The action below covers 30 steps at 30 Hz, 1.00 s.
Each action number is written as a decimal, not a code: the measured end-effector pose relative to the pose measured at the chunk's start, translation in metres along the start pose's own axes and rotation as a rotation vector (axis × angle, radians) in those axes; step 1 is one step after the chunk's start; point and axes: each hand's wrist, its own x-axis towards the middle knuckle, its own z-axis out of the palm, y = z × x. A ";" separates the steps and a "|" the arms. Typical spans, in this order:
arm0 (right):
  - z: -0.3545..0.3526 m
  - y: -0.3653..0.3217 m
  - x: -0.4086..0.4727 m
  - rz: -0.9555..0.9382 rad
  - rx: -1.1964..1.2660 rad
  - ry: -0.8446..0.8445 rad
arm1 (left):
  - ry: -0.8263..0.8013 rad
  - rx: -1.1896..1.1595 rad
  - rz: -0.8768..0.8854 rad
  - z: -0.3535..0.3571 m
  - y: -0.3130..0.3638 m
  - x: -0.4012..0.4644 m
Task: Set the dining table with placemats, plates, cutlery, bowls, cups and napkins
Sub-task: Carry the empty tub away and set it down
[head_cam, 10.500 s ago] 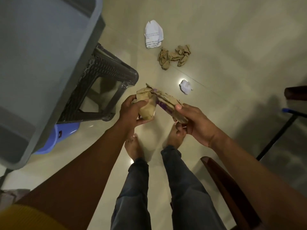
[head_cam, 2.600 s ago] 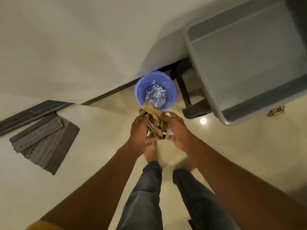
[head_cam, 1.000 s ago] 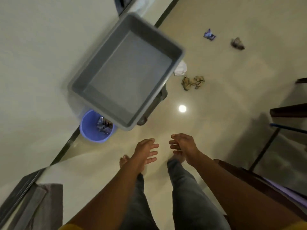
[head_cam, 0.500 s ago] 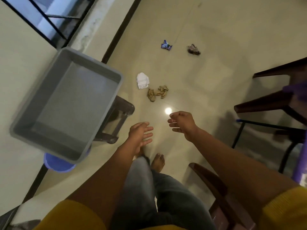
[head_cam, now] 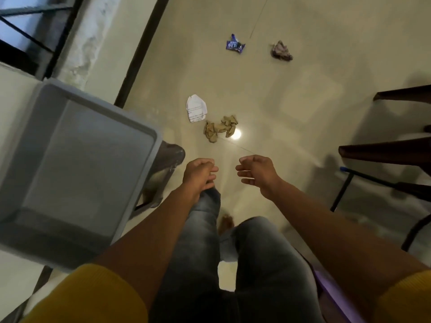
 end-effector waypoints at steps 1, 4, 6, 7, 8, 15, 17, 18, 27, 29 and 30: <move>0.000 -0.002 0.017 0.005 -0.008 0.010 | 0.004 0.012 -0.010 0.001 0.004 0.015; 0.000 -0.006 0.066 -0.001 -0.061 0.045 | 0.031 0.023 -0.049 0.005 0.010 0.057; 0.000 -0.008 0.106 -0.017 -0.107 0.064 | 0.050 0.027 -0.081 0.011 0.009 0.088; 0.000 -0.008 0.127 -0.035 -0.132 0.072 | 0.067 0.036 -0.093 0.015 0.007 0.103; -0.001 -0.009 0.148 -0.057 -0.166 0.077 | 0.086 0.057 -0.082 0.020 0.004 0.119; 0.002 0.009 0.357 -0.097 -0.493 0.066 | 0.175 0.118 -0.081 0.064 -0.027 0.263; 0.006 0.013 0.405 -0.163 -0.714 0.061 | 0.164 0.220 -0.090 0.072 -0.037 0.297; 0.008 0.011 0.422 -0.210 -0.825 0.055 | 0.142 0.275 -0.081 0.073 -0.040 0.309; 0.045 0.003 0.553 -0.464 -1.197 -0.022 | 0.152 0.190 -0.088 0.086 -0.055 0.396; 0.050 0.001 0.563 -0.475 -1.223 -0.008 | 0.167 0.159 -0.090 0.086 -0.060 0.412; 0.051 -0.001 0.566 -0.490 -1.224 -0.001 | 0.187 0.146 -0.094 0.087 -0.061 0.418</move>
